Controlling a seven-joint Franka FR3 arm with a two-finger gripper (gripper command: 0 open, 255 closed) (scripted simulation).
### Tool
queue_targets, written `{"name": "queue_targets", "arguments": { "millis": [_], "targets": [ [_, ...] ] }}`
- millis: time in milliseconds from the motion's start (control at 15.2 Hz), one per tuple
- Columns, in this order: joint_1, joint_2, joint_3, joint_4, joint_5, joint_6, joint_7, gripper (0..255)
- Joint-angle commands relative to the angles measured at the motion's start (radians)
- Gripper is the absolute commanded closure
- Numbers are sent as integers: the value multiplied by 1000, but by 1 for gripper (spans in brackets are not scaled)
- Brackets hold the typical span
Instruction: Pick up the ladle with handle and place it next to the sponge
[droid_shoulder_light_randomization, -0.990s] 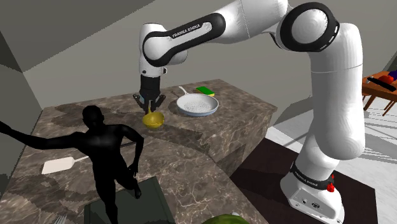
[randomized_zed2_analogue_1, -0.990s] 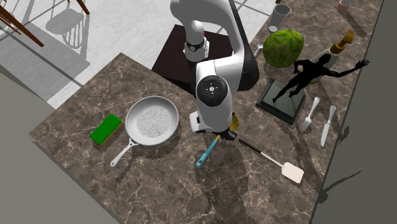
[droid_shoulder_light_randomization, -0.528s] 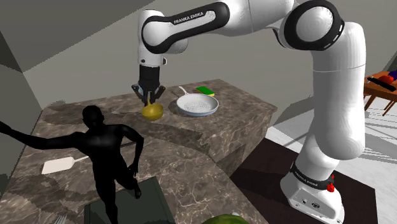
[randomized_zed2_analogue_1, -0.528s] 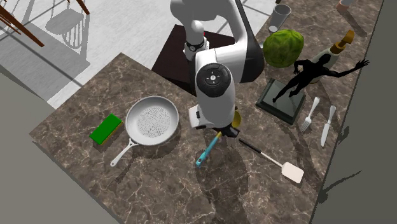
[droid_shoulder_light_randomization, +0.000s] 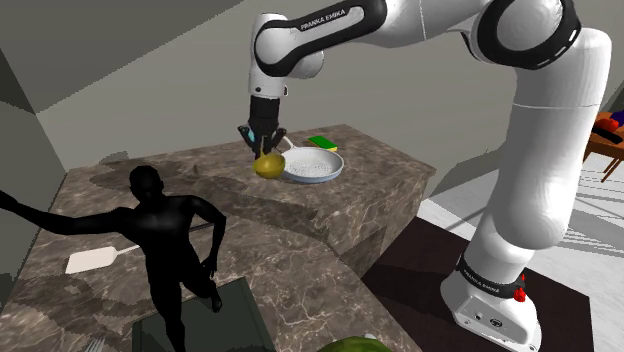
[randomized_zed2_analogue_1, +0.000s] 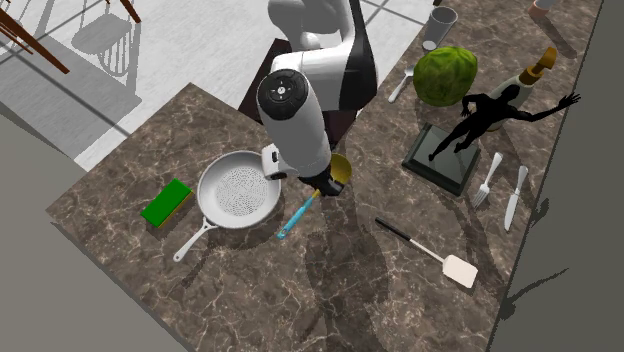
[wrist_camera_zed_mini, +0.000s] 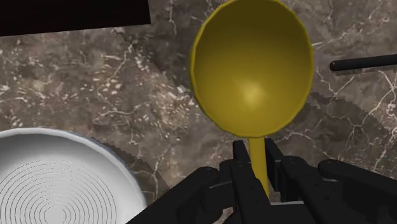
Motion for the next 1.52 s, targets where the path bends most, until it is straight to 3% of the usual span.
{"name": "queue_targets", "arguments": {
  "millis": [0, 726, 1452],
  "targets": [
    [-26, -51, -12, -66, 17, 9, -45, 255],
    [-156, -249, -126, -295, 60, -4, -306, 255],
    [-280, -338, -275, -384, 31, -51, -562, 255]
  ]
}}
